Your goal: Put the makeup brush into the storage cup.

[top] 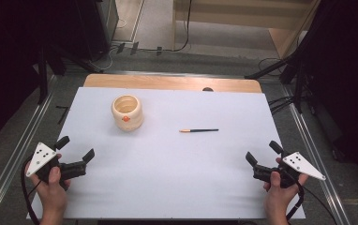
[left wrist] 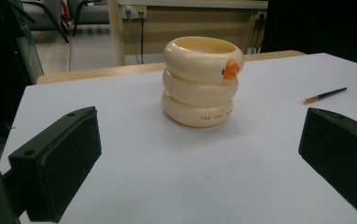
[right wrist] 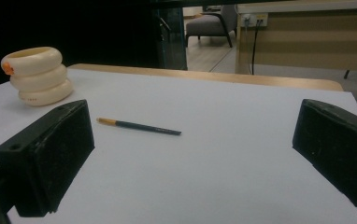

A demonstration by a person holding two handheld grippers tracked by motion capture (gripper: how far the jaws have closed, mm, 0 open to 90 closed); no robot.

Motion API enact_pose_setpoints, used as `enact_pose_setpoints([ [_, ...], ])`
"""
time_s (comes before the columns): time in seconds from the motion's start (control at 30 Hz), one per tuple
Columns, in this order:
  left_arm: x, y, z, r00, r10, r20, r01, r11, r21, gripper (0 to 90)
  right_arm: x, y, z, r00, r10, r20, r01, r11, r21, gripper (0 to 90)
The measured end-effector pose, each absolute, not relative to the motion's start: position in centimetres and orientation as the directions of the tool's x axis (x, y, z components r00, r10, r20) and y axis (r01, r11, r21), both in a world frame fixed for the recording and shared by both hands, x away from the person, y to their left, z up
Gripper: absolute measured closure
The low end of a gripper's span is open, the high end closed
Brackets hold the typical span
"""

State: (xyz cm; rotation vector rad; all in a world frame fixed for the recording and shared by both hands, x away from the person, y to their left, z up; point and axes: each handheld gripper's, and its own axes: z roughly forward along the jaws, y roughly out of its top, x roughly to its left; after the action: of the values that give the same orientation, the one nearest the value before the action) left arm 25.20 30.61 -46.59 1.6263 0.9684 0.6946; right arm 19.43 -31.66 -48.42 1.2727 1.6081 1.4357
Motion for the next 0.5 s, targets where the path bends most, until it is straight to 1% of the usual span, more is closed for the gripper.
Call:
enact_pose_setpoints([
  [0.1, 25.2, 30.5, -46.6, 0.5, 0.865, -0.038, 0.249, -0.101, 0.963, 0.0, 19.6, -31.4, -48.3, -0.343, 0.928, 0.143, 0.258, -0.053, 0.965, 0.0],
  [0.27, 25.5, 30.0, -46.5, 0.499, 0.866, -0.037, 0.249, -0.102, 0.963, 0.0, 20.0, -31.1, -47.4, -0.361, 0.928, 0.096, 0.28, 0.009, 0.96, 1.1],
  [0.37, 25.5, 29.7, -46.6, 0.509, 0.86, -0.032, 0.252, -0.113, 0.961, 0.0, 20.4, -31.0, -46.8, -0.371, 0.924, 0.099, 0.301, 0.019, 0.954, 2.7],
  [0.5, 25.6, 29.5, -46.7, 0.516, 0.856, -0.035, 0.253, -0.114, 0.961, 0.0, 21.3, -30.7, -45.9, -0.392, 0.918, 0.057, 0.323, 0.08, 0.943, 3.8],
])
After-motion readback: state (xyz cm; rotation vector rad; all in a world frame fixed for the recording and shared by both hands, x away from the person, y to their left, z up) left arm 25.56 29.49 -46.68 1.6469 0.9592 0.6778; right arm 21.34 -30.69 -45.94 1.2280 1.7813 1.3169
